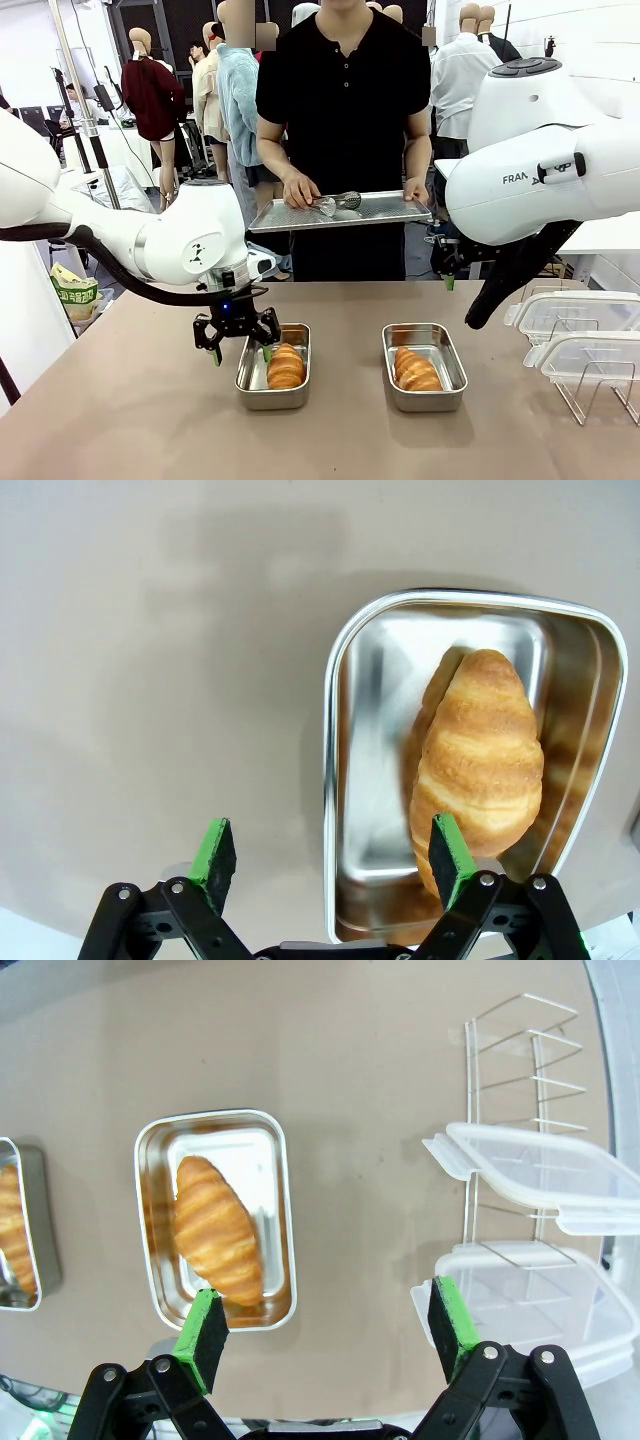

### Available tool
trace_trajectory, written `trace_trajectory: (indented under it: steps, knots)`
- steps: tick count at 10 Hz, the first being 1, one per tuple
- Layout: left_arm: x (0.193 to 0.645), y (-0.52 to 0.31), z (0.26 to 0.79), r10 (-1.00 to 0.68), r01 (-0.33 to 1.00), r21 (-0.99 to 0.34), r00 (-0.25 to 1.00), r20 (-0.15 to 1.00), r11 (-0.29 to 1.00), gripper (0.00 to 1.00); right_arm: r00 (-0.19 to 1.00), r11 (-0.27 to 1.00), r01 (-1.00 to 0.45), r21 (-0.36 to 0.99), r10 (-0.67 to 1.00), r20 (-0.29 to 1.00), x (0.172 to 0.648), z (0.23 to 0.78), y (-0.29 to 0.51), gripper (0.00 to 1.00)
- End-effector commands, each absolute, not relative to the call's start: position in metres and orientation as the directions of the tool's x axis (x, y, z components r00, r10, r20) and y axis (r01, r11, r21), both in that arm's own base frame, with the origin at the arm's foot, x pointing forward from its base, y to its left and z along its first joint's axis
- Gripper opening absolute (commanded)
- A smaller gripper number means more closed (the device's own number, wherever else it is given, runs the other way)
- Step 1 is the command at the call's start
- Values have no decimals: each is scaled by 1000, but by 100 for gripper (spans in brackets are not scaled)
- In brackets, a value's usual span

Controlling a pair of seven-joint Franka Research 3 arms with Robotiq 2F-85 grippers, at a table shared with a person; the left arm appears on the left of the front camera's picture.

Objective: Place the bread in airtight containers.
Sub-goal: Once an object is inside an Airtight Container , place the container in the center of the table.

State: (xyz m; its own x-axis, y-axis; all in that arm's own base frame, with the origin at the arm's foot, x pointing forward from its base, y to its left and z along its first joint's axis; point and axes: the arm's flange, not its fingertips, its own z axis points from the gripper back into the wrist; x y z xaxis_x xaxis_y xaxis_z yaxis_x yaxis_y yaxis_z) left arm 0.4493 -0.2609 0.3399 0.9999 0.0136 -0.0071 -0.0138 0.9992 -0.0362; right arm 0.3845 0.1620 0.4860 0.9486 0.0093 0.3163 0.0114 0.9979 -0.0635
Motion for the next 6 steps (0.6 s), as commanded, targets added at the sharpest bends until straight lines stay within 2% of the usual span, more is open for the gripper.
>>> trace_trajectory:
  steps: [1, 6]
  knots:
    - [450, -261, 339, 13, -13, -37, 1000, -8, 999, 100, 949, 998, 10, -66, 11, 315, 384, 485, 163, 100]
    - [450, -261, 339, 13, -13, -37, 1000, -8, 999, 100, 949, 998, 10, -66, 11, 315, 384, 485, 163, 100]
